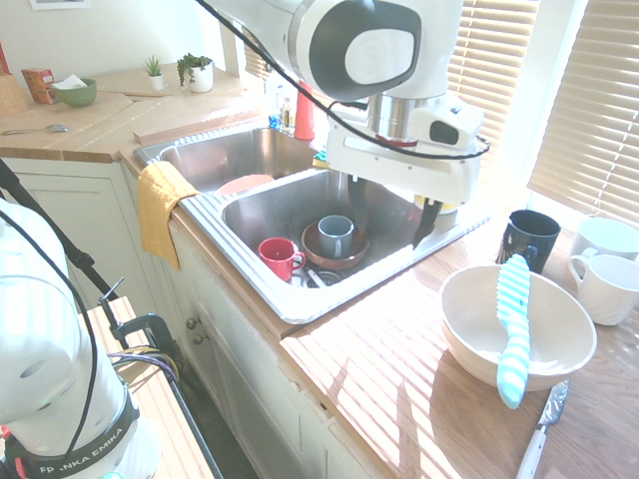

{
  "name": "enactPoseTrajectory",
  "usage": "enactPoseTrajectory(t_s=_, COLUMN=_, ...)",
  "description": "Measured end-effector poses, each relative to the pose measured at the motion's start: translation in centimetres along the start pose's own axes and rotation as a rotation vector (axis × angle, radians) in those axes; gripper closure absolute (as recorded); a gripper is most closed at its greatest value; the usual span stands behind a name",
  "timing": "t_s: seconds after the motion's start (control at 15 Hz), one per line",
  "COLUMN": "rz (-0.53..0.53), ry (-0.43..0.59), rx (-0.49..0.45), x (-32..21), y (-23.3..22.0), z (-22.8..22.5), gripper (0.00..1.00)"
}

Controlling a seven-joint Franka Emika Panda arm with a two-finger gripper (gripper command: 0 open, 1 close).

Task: Put the knife into the sink

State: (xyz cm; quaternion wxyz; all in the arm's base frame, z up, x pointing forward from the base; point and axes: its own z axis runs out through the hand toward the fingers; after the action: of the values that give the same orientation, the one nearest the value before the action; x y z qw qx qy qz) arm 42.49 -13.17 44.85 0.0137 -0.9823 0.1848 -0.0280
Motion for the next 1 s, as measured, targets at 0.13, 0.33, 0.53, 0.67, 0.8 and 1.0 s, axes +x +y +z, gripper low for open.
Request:
enactPoseTrajectory(t_s=0.13, rz=-0.037, ry=0.008, rx=0.000, x=0.6, y=4.2, z=-1.0, gripper=0.00)
enactPoseTrajectory(t_s=0.33, rz=-0.038, ry=0.011, rx=-0.018, x=1.8, y=8.9, z=-1.0, gripper=0.00)
enactPoseTrajectory(t_s=0.53, rz=-0.009, ry=0.022, rx=-0.048, x=4.1, y=12.2, z=0.4, gripper=0.00)
enactPoseTrajectory(t_s=0.67, rz=-0.003, ry=0.020, rx=-0.065, x=5.9, y=13.8, z=2.0, gripper=0.00)
enactPoseTrajectory(t_s=0.8, rz=-0.004, ry=-0.001, rx=-0.080, x=7.4, y=14.7, z=4.1, gripper=0.00)
enactPoseTrajectory(t_s=1.0, rz=-0.008, ry=-0.013, rx=-0.085, x=8.9, y=15.1, z=5.1, gripper=1.00)
